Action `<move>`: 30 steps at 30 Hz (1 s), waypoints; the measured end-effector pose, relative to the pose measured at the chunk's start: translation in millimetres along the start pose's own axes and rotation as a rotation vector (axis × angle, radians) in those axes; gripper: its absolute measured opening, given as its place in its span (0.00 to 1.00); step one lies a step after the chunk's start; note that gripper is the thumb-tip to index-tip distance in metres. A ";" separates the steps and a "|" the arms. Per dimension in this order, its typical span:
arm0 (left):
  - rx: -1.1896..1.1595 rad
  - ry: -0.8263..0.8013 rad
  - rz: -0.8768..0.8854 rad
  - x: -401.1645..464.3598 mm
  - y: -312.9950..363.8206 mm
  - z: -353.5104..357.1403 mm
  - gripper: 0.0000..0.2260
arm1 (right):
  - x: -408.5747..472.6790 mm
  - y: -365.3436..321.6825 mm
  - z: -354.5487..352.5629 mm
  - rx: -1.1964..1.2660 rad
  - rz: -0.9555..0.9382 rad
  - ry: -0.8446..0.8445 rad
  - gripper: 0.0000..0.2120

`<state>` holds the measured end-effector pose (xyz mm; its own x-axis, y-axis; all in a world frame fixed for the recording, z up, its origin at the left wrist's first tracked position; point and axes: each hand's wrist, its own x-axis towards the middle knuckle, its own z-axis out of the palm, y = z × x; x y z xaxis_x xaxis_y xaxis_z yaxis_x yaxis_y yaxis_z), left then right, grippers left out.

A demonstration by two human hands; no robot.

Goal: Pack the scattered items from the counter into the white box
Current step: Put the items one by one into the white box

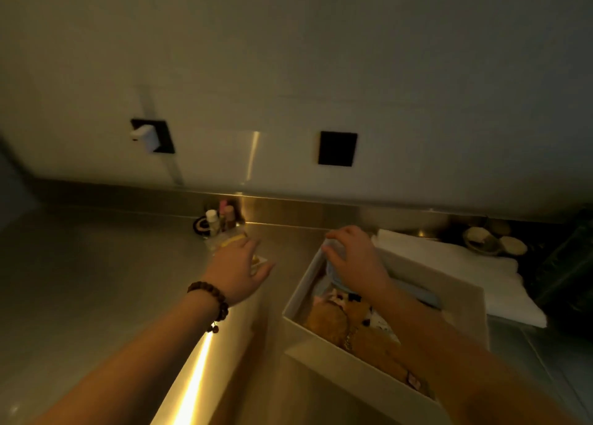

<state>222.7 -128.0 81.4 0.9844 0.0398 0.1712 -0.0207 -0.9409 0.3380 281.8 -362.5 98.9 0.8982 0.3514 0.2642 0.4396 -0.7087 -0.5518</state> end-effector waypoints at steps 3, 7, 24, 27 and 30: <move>-0.011 0.006 -0.102 -12.3 -36.8 -6.9 0.29 | 14.5 -30.3 33.0 0.014 -0.034 -0.082 0.16; -0.034 0.010 -0.189 -14.9 -88.8 -13.1 0.29 | 35.4 -66.3 77.4 0.008 -0.019 -0.237 0.19; -0.496 -0.272 -0.105 100.1 -239.0 10.4 0.39 | 141.7 -119.8 231.1 0.257 0.390 -0.214 0.32; -0.547 -0.312 -0.074 126.1 -244.4 22.1 0.39 | 164.9 -113.5 237.5 0.274 0.409 -0.190 0.32; -0.578 -0.374 -0.081 146.9 -248.7 36.9 0.41 | 178.9 -105.0 240.3 0.403 0.321 -0.218 0.31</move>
<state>379.0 99.4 -11.7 0.9786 -0.1140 -0.1713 0.0683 -0.6053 0.7931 394.8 -78.2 14.0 0.9456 0.3053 -0.1127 0.0690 -0.5264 -0.8474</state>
